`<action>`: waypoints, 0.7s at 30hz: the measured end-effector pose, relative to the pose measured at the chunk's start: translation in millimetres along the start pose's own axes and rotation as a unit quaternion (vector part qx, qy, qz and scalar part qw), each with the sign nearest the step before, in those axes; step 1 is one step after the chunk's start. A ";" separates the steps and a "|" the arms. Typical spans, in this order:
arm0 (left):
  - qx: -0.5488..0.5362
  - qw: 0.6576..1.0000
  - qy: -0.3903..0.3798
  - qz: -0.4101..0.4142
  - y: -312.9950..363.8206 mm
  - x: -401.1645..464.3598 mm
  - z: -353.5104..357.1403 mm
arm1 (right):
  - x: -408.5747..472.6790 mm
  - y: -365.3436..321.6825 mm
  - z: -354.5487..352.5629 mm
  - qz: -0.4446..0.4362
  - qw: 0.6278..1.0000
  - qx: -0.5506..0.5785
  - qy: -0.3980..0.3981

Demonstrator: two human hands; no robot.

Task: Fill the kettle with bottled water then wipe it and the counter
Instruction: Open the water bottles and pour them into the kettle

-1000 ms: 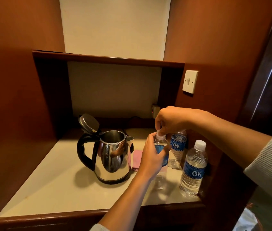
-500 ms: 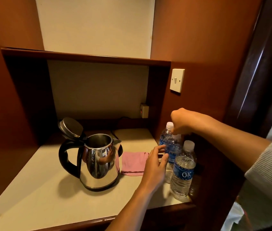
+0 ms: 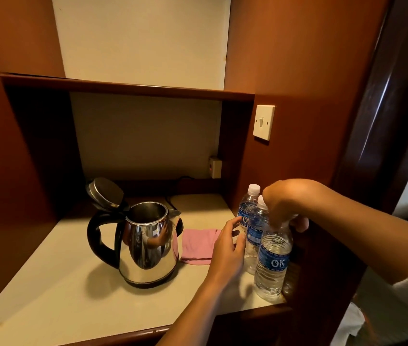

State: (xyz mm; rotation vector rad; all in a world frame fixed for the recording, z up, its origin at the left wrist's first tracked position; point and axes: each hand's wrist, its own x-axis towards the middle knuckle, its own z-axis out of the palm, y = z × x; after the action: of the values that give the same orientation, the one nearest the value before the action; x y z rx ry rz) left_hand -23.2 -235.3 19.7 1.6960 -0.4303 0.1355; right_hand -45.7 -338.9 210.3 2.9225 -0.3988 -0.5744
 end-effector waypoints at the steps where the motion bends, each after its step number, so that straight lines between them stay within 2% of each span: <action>1: -0.002 1.000 0.004 -0.003 0.2 -1.6 -3.3 | 0.9 0.6 1.1 -0.004 1.000 0.007 0.005; 5: -0.027 0.999 0.024 -0.007 2.1 -11.9 -18.2 | -0.5 -1.6 -6.8 -0.073 0.995 0.061 0.025; 10: -0.072 0.997 0.037 -0.004 8.6 -28.5 -34.3 | -2.8 -23.8 -5.5 -0.115 0.985 0.077 0.099; 15: -0.058 0.997 0.060 0.003 8.6 -34.1 -50.1 | -0.6 -54.5 0.2 -0.164 0.965 0.144 0.148; 21: -0.028 0.993 0.118 0.005 10.0 -25.6 -67.5 | 4.3 -86.2 6.8 -0.211 0.945 0.155 0.198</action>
State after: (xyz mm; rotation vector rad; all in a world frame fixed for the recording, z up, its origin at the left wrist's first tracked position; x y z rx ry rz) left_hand -40.0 -165.5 32.4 1.5992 -0.2638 0.3247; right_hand -24.5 -258.3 186.8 3.3348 0.2139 0.0602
